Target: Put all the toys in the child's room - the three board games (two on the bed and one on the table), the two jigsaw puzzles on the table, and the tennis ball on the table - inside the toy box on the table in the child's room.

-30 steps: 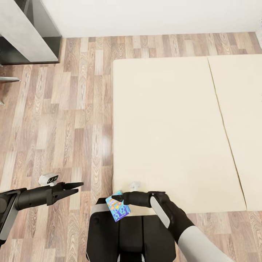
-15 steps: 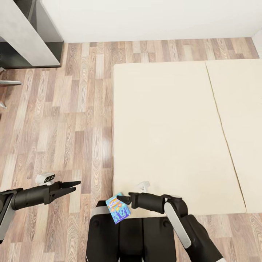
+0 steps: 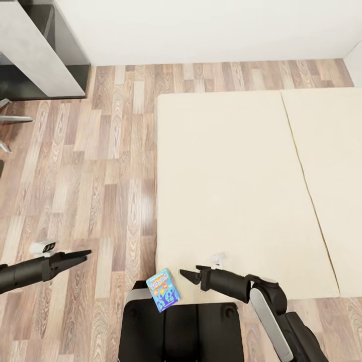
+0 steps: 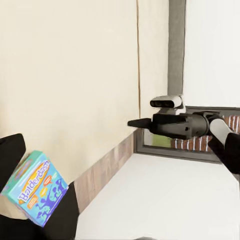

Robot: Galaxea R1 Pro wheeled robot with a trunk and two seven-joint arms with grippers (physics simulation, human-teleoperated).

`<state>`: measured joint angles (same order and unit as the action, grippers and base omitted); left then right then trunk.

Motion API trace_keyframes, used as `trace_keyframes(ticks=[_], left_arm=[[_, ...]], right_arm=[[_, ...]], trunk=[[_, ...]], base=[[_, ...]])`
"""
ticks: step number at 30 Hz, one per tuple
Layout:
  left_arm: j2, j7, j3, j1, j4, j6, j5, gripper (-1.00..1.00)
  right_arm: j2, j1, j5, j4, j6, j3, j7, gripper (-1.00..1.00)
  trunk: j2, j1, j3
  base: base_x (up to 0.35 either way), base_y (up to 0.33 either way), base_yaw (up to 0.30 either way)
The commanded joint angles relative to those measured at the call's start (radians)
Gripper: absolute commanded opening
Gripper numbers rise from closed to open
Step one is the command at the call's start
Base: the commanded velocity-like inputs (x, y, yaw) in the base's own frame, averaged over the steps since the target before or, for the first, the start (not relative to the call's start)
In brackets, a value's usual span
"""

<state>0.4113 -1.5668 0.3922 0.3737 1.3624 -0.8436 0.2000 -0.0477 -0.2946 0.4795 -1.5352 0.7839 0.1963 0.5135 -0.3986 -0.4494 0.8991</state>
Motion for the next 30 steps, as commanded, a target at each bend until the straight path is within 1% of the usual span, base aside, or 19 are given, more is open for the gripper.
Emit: trace_keyframes(ticks=[1,6,12,17,20,24,30], left_arm=[[0.004,-0.004,0.004,0.0,-0.015,0.006,-0.007,1.0],[0.01,-0.004,0.019,0.001,-0.036,0.029,-0.015,1.0],[0.013,-0.004,0.032,0.001,-0.048,0.035,-0.017,1.0],[0.017,-0.004,0.063,0.001,-0.054,0.038,-0.018,1.0],[0.019,-0.004,0.076,0.001,-0.055,0.038,-0.019,1.0],[0.024,-0.004,0.083,0.001,-0.055,0.038,-0.019,1.0],[0.026,-0.004,0.086,0.001,-0.055,0.038,-0.019,1.0]], right_arm=[[-0.002,0.002,0.002,-0.002,0.005,-0.015,0.001,1.0],[-0.004,0.013,0.002,-0.003,0.003,-0.039,0.0,1.0],[-0.004,0.022,0.002,-0.001,-0.011,-0.045,-0.002,1.0],[-0.004,0.024,0.003,0.002,-0.034,-0.057,-0.003,1.0],[-0.005,0.024,0.003,0.003,-0.036,-0.06,-0.002,1.0],[-0.005,0.025,0.003,0.003,-0.038,-0.061,-0.003,1.0],[-0.004,0.025,0.002,0.003,-0.038,-0.061,-0.004,1.0]], trunk=[[-0.001,-0.001,-0.001],[-0.001,-0.001,-0.009],[-0.001,-0.001,-0.019],[-0.001,-0.001,-0.027],[-0.001,-0.001,-0.032],[-0.001,-0.001,-0.039],[-0.001,-0.001,-0.049]], base=[[0.0,0.0,0.0],[0.0,0.0,0.0],[0.0,0.0,0.0],[0.0,0.0,0.0],[0.0,0.0,0.0],[0.0,0.0,0.0],[0.0,0.0,0.0]])
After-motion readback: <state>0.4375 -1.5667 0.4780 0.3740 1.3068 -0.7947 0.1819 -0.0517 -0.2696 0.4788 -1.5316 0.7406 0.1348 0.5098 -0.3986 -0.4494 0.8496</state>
